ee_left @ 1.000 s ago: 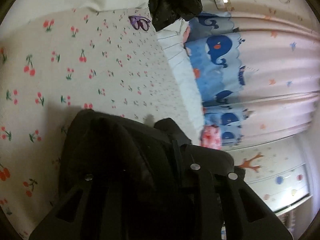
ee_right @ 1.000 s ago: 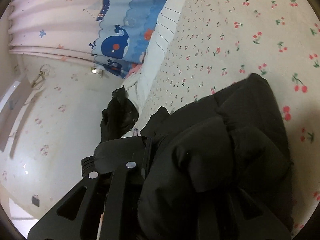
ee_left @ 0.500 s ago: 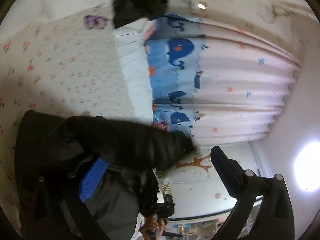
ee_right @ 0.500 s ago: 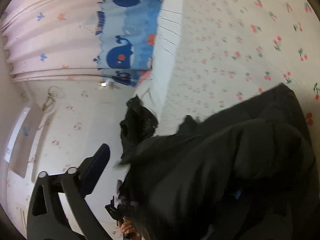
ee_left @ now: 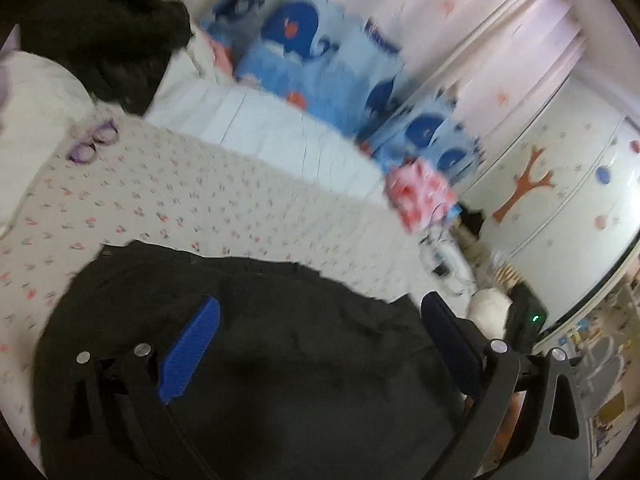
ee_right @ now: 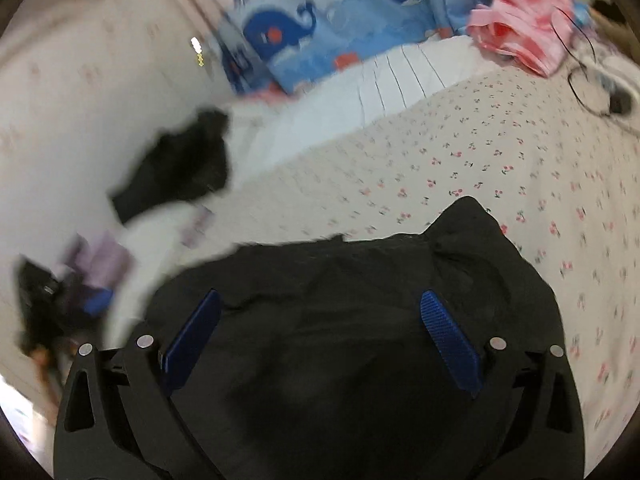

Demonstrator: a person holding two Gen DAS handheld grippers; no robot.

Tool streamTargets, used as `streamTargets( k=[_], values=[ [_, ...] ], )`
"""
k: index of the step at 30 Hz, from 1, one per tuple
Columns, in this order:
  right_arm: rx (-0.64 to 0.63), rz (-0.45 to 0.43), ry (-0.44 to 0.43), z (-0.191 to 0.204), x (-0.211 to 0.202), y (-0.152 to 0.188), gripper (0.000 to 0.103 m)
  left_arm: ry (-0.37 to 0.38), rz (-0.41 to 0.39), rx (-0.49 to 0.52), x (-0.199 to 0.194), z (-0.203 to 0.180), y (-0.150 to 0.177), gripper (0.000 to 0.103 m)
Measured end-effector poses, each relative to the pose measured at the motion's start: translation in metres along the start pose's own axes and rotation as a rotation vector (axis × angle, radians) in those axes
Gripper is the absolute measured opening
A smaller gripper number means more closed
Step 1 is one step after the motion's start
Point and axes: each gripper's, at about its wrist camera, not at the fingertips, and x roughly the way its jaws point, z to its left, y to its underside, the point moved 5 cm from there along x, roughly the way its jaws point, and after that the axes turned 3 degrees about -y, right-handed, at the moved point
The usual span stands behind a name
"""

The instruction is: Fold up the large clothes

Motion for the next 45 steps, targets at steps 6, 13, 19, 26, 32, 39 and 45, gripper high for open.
streamTargets(
  k=[6, 13, 19, 26, 32, 39, 45],
  values=[
    [0.05, 0.158, 0.136, -0.042, 0.105, 0.015, 0.097, -0.105, 0.122, -0.152, 0.087, 0.072, 0.022, 0.096],
    [-0.023, 0.176, 0.179, -0.023, 0.091, 0.008, 0.097, -0.163, 0.144, -0.096, 0.071, 0.058, 0.024, 0.096],
    [-0.188, 0.155, 0.176, 0.031, 0.112, -0.016, 0.097, -0.157, 0.095, -0.056, 0.08, 0.043, 0.003, 0.096],
    [-0.239, 0.31, 0.241, 0.023, 0.17, 0.016, 0.097, -0.15, 0.127, -0.101, 0.104, 0.072, 0.03, 0.096],
    [-0.158, 0.17, 0.237, -0.002, 0.085, -0.013, 0.097, -0.143, 0.052, -0.067, 0.044, 0.052, 0.019, 0.096],
    [0.069, 0.149, 0.21, -0.101, 0.085, 0.032, 0.097, -0.125, 0.018, -0.165, 0.041, 0.106, 0.047, 0.096],
    [0.046, 0.139, 0.215, -0.086, 0.054, 0.026, 0.097, -0.225, 0.061, -0.107, 0.037, 0.093, 0.049, 0.096]
  ],
)
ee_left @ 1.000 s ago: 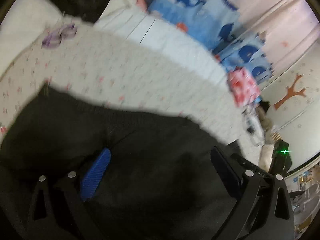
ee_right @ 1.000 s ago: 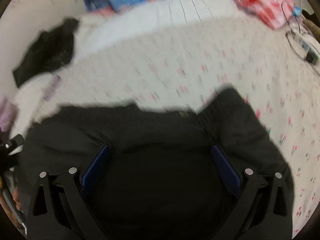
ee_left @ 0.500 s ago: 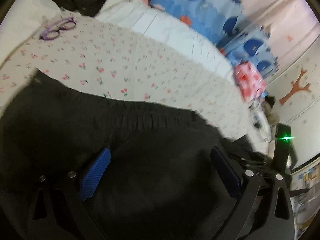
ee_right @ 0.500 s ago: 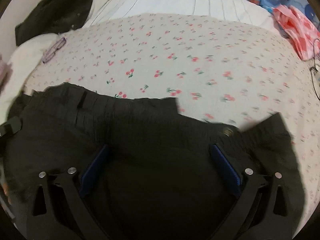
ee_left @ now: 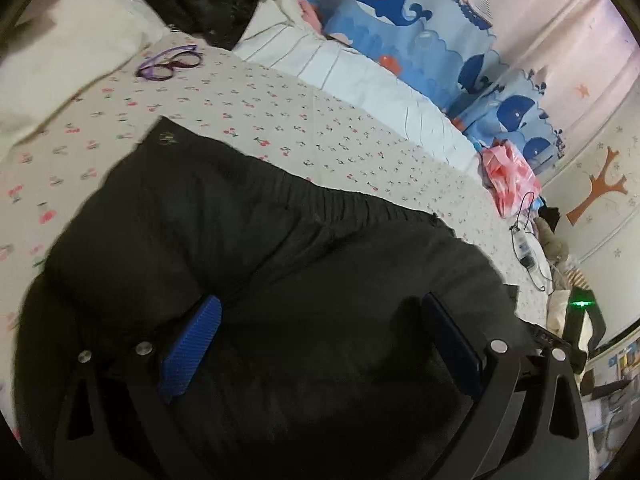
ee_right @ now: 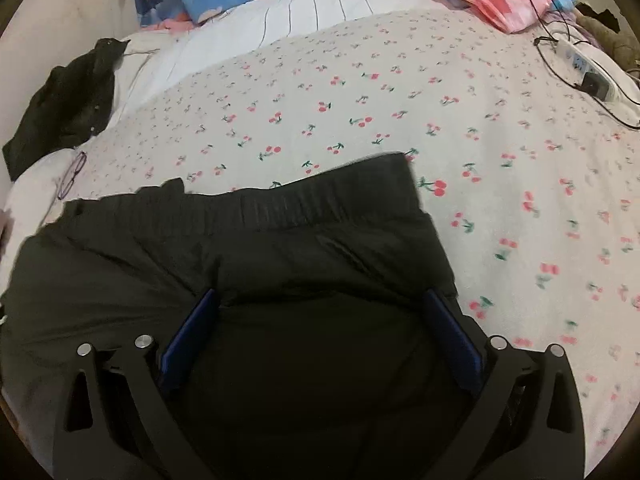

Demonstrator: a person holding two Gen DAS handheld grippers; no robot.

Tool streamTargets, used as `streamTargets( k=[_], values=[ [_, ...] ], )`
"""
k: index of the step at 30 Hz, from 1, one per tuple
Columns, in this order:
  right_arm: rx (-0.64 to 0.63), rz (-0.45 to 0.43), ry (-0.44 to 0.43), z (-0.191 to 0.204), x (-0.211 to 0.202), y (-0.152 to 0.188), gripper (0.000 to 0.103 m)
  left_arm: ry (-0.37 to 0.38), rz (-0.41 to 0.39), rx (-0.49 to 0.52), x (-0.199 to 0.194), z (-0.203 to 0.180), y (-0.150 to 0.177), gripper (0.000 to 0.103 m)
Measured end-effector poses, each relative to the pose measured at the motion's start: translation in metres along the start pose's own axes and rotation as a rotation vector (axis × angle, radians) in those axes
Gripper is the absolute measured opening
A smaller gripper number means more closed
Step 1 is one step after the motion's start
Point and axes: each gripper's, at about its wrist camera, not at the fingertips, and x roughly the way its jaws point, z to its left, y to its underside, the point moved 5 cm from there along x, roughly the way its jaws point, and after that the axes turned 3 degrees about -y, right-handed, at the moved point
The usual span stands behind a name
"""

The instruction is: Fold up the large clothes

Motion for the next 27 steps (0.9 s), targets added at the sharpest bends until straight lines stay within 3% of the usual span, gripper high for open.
streamTargets(
  k=[3, 5, 7, 8, 10, 11, 15, 19, 22, 27],
  values=[
    [-0.008, -0.115, -0.052, 0.002, -0.051, 0.015, 0.097, 0.081, -0.093, -0.027, -0.054, 0.003, 0.005, 0.096],
    [-0.013, -0.149, -0.008, -0.011, -0.061, 0.039, 0.097, 0.035, -0.141, 0.007, -0.071, 0.012, 0.018, 0.096],
    [-0.033, -0.044, 0.017, -0.026, -0.035, 0.062, 0.097, -0.013, -0.061, 0.034, -0.052, 0.029, 0.038, 0.096],
    [-0.002, -0.049, -0.04, -0.034, -0.035, 0.065, 0.097, -0.012, -0.038, 0.058, -0.046, 0.031, 0.045, 0.096],
    [0.047, -0.033, -0.003, -0.039, -0.05, 0.064, 0.097, -0.056, -0.034, 0.071, -0.058, 0.027, 0.049, 0.096],
    [0.063, -0.049, -0.016, -0.038, -0.062, 0.064, 0.097, -0.036, -0.037, 0.056, -0.068, 0.024, 0.049, 0.096],
    [-0.019, -0.119, -0.085, -0.011, -0.12, 0.079, 0.097, 0.097, -0.064, -0.031, -0.122, 0.027, 0.056, 0.096],
    [-0.174, -0.13, -0.124, 0.018, -0.163, 0.118, 0.097, 0.199, -0.072, -0.237, -0.168, 0.072, 0.079, 0.096],
    [-0.289, -0.088, -0.15, 0.052, -0.169, 0.145, 0.097, 0.215, -0.03, -0.383, -0.174, 0.109, 0.11, 0.096],
    [-0.48, -0.028, -0.165, 0.108, -0.157, 0.19, 0.097, 0.279, 0.057, -0.476, -0.156, 0.117, 0.152, 0.096]
  ],
)
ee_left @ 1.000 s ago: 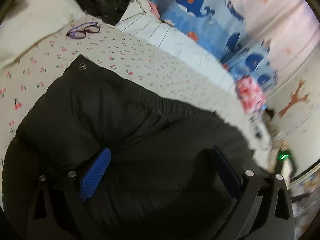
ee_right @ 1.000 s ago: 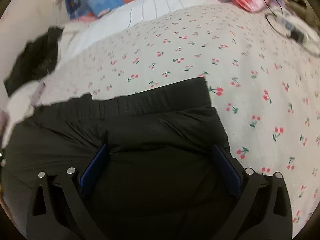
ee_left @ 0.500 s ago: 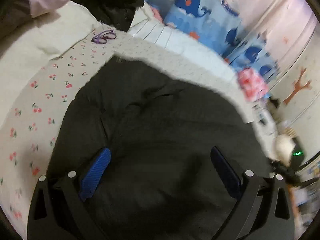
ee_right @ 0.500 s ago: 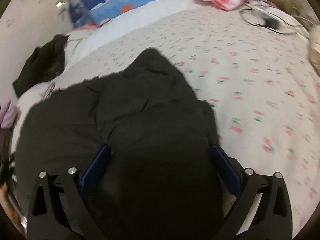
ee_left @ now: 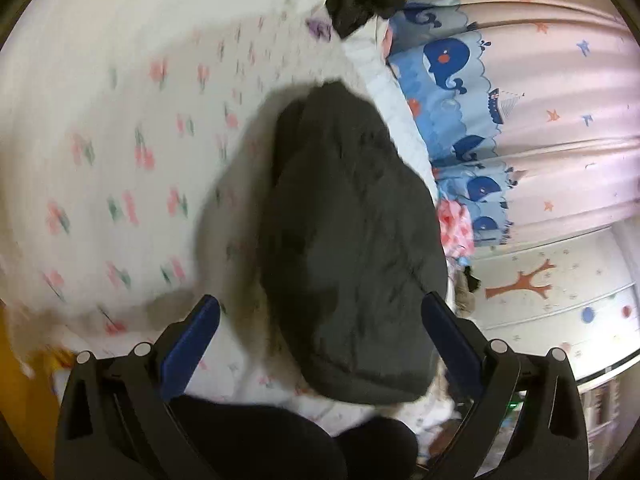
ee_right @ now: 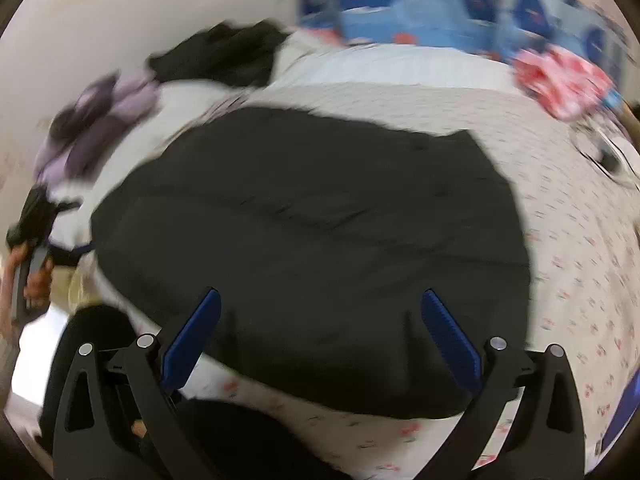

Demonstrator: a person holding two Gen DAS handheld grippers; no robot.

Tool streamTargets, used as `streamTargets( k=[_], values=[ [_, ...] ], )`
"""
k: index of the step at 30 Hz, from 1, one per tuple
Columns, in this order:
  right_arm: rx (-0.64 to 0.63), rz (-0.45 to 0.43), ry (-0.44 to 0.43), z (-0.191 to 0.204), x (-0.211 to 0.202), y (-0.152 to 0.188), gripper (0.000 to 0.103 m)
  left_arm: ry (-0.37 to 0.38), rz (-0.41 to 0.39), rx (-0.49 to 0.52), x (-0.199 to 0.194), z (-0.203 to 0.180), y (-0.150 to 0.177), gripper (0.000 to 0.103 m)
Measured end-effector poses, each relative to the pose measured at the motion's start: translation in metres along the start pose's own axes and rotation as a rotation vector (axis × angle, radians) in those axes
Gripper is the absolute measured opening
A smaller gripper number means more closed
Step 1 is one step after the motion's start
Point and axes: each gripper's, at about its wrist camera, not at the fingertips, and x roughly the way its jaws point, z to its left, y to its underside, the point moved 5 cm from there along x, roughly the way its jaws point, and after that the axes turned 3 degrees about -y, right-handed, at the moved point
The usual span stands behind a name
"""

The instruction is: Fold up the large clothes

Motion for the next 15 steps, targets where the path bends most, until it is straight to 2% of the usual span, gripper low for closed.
streamTargets(
  k=[3, 5, 6, 7, 8, 10, 12, 14, 15],
  values=[
    [-0.139, 0.014, -0.015, 0.048, 0.008, 0.002, 0.097, 0.041, 0.032, -0.02, 0.022, -0.004, 0.008, 0.096],
    [-0.252, 0.024, 0.009, 0.077, 0.015, 0.003, 0.097, 0.065, 0.045, -0.018, 0.035, -0.012, 0.009, 0.096],
    [-0.298, 0.038, 0.029, 0.085, 0.021, 0.003, 0.097, 0.054, 0.048, -0.012, 0.039, -0.014, 0.009, 0.096],
    [-0.349, 0.058, 0.061, 0.093, 0.028, 0.003, 0.097, 0.03, 0.049, -0.005, 0.047, -0.016, 0.008, 0.096],
    [-0.429, 0.085, 0.143, 0.1, 0.04, 0.006, 0.097, 0.029, 0.048, -0.008, 0.05, -0.018, 0.006, 0.096],
    [-0.551, 0.136, 0.262, 0.109, 0.062, 0.011, 0.097, 0.058, 0.033, 0.003, 0.046, -0.033, 0.006, 0.096],
    [-0.498, 0.138, 0.269, 0.105, 0.07, 0.008, 0.097, 0.098, -0.005, 0.077, 0.032, -0.059, 0.01, 0.096],
    [-0.238, 0.099, 0.134, 0.078, 0.065, -0.008, 0.097, 0.124, -0.021, 0.153, 0.024, -0.08, 0.013, 0.096],
    [-0.117, 0.079, 0.072, 0.065, 0.063, -0.015, 0.097, 0.124, -0.016, 0.154, 0.024, -0.081, 0.013, 0.096]
  ],
)
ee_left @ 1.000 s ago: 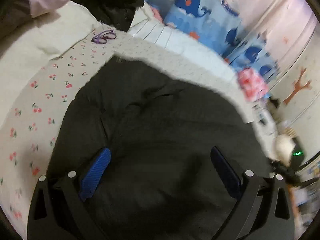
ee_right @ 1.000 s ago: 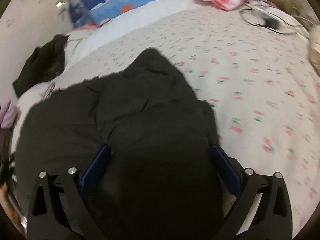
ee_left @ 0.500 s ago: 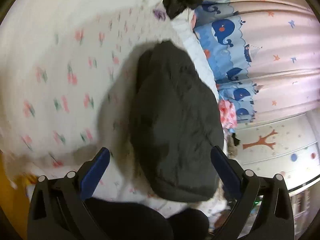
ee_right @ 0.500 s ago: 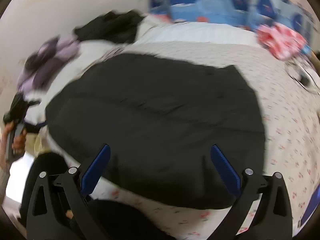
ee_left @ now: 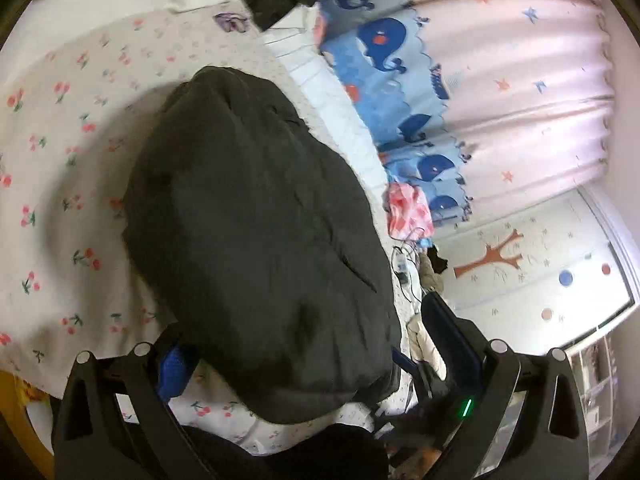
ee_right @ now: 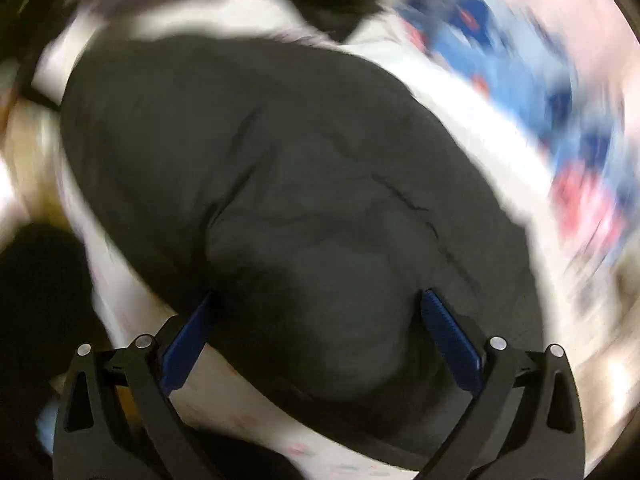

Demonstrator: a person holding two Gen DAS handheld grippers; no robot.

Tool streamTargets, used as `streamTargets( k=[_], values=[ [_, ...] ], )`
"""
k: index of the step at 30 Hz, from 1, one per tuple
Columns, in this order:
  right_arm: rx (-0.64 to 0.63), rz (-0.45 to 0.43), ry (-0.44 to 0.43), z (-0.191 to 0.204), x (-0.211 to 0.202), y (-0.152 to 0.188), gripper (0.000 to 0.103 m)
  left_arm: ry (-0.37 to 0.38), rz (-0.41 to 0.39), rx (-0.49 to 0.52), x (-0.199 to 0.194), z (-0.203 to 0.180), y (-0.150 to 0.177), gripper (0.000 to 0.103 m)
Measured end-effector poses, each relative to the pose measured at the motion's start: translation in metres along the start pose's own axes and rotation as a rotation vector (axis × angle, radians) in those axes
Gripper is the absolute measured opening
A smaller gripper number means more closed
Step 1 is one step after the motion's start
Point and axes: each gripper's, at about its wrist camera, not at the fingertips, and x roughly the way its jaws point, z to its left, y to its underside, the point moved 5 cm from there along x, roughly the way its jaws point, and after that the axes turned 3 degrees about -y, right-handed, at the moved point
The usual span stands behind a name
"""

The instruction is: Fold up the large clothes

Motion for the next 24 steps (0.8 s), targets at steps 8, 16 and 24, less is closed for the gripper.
streamTargets(
  k=[8, 16, 24],
  values=[
    [0.282, -0.022, -0.185, -0.047, -0.009, 0.004, 0.097, -0.011, 0.073, -0.216, 0.036, 0.057, 0.011, 0.096],
    [0.756, -0.157, -0.455, -0.144, -0.084, 0.095, 0.097, -0.054, -0.02, -0.131, 0.044, 0.033, -0.007, 0.096],
    [1.056, -0.2, -0.55, -0.207, -0.051, 0.14, 0.097, -0.09, -0.039, -0.168, 0.051, 0.036, -0.003, 0.096]
  ],
)
